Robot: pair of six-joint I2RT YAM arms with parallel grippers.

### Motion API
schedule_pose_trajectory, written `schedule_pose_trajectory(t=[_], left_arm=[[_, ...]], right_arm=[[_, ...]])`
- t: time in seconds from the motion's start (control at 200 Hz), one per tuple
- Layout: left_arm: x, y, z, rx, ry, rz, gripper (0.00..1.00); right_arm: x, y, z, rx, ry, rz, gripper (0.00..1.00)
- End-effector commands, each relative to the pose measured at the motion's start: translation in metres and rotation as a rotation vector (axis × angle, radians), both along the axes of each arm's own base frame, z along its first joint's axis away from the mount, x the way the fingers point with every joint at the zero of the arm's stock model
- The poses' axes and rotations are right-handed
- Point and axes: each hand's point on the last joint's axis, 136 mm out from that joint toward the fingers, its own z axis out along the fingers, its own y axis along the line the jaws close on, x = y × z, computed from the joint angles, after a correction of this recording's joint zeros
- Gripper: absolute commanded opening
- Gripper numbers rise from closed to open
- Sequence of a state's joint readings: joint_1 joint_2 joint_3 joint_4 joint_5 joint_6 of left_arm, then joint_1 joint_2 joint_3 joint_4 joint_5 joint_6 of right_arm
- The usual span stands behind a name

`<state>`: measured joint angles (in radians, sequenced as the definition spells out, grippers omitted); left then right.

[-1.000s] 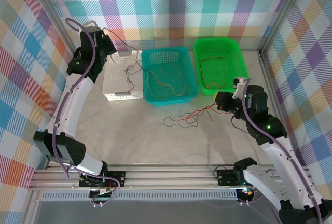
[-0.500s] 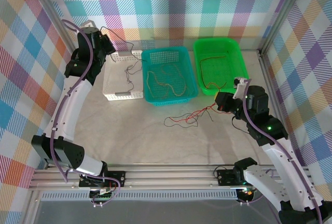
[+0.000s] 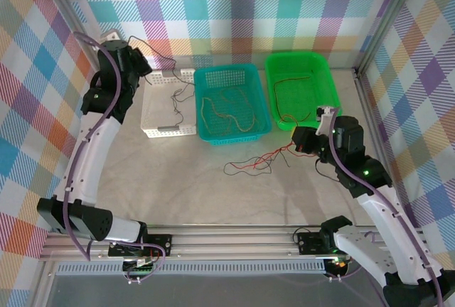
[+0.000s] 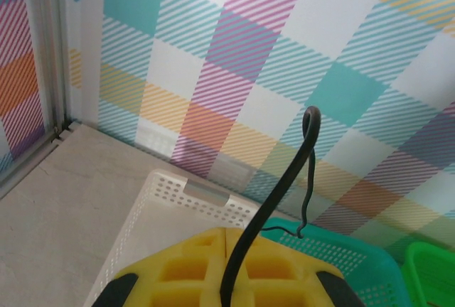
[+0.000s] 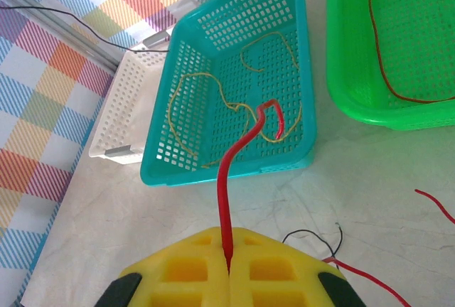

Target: Untangle the cables

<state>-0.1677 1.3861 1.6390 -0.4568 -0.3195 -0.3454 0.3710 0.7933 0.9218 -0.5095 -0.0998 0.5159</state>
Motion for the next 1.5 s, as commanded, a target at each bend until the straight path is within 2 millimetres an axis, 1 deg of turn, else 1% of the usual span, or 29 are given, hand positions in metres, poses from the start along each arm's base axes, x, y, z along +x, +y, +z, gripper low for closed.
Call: schedule_pose_trajectory(t=[0.0,0.07,0.29,0.44,0.515,0.6,0.665,0.755,0.805,0.88,0.965,1.16,1.24,1.335,1.425,1.5], left_arm=[[-0.016,0.01,0.031,-0.018,-0.095,0.026,0.0],[-0.012,0.011,0.021,-0.009,-0.067,0.034,0.0],[0.01,0.007,-0.028,0.001,0.028,0.036,0.0],[0.023,0.006,-0.058,0.004,0.088,0.043,0.0],[0.028,0.004,-0.081,-0.005,0.132,0.043,0.0],[0.032,0.003,-0.117,-0.025,0.203,0.056,0.0],[0.035,0.002,-0.152,-0.045,0.278,0.069,0.0],[0.036,-0.003,-0.202,-0.079,0.396,0.074,0.0],[0.034,-0.003,-0.226,-0.096,0.453,0.096,0.0],[0.037,-0.006,-0.255,-0.099,0.527,0.102,0.0],[0.042,-0.006,-0.279,-0.075,0.602,0.119,0.0],[0.048,0.005,-0.308,-0.01,0.661,0.171,0.01],[0.05,0.007,-0.31,-0.011,0.669,0.185,0.02],[0.054,0.006,-0.297,-0.031,0.646,0.181,0.04],[0.056,0.005,-0.272,-0.055,0.605,0.181,0.05],[0.058,0.008,-0.253,-0.06,0.559,0.194,0.09]], right_arm=[[0.001,0.007,0.006,0.02,-0.028,0.023,0.0],[0.002,0.008,0.005,0.02,-0.025,0.025,0.0],[0.0,0.014,0.002,0.021,-0.024,0.044,0.0],[-0.001,0.019,-0.003,0.026,-0.013,0.06,0.0],[-0.002,0.023,-0.007,0.026,-0.006,0.072,0.0],[-0.002,0.029,-0.01,0.028,-0.001,0.086,0.0],[-0.002,0.032,-0.012,0.023,0.002,0.091,0.0],[-0.002,0.034,-0.007,0.021,-0.012,0.096,0.0],[-0.002,0.036,-0.004,0.023,-0.018,0.101,0.0],[-0.003,0.04,0.002,0.027,-0.028,0.113,0.0],[-0.005,0.045,0.004,0.025,-0.031,0.128,0.0],[-0.011,0.053,0.001,0.001,-0.027,0.151,0.0],[-0.013,0.055,-0.001,-0.002,-0.025,0.16,0.0],[-0.014,0.059,-0.003,-0.008,-0.021,0.171,0.0],[-0.014,0.062,-0.004,-0.013,-0.021,0.179,0.0],[-0.014,0.064,-0.005,-0.015,-0.02,0.184,0.0]])
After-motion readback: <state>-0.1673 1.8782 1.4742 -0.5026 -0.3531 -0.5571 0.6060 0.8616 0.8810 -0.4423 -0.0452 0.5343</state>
